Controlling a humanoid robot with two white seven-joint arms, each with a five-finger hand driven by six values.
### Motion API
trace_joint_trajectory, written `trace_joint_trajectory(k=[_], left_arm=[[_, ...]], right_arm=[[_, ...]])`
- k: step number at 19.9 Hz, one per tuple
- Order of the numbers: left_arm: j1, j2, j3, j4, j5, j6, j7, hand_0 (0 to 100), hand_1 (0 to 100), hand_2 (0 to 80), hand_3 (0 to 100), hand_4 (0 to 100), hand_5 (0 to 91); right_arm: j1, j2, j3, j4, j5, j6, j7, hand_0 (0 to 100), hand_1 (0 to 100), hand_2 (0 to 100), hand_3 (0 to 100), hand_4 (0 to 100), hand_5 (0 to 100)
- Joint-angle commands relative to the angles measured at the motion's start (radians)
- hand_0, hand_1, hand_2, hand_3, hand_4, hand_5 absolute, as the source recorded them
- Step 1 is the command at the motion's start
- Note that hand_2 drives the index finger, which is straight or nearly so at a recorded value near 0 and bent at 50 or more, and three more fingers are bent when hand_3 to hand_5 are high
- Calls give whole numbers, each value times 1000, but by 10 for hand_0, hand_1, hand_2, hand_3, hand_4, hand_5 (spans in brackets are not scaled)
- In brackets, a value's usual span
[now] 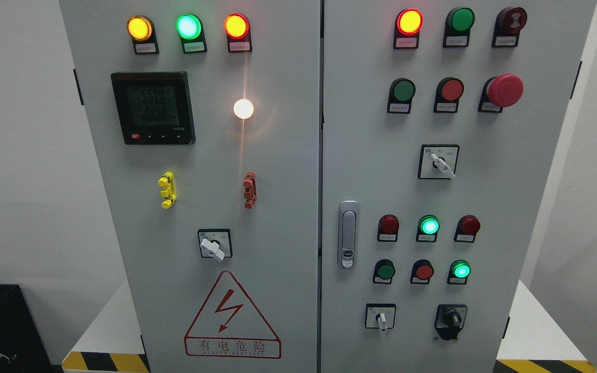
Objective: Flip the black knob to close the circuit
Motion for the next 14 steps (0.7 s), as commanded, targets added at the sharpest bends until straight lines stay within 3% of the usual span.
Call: trace_joint_trajectory(k=[1,10,12,14], left_arm=[[21,0,-1,-23,0,0,0,120,556,0,0,0,0],[21,0,0,-23,0,0,0,120,556,0,0,0,0],[21,0,0,-23,0,0,0,120,556,0,0,0,0],[21,0,0,-23,0,0,0,120,556,0,0,0,0]], right_arm=[[-9,-4,7,67,64,-20,-19,0,114,0,0,0,0],[-25,-5,-22,79,47,-25,-3,0,114,0,0,0,0],[-34,-4,-80,77,43,-31,25,0,115,0,0,0,0],[-48,4,-201,65,47,-45,77,0,114,0,0,0,0]])
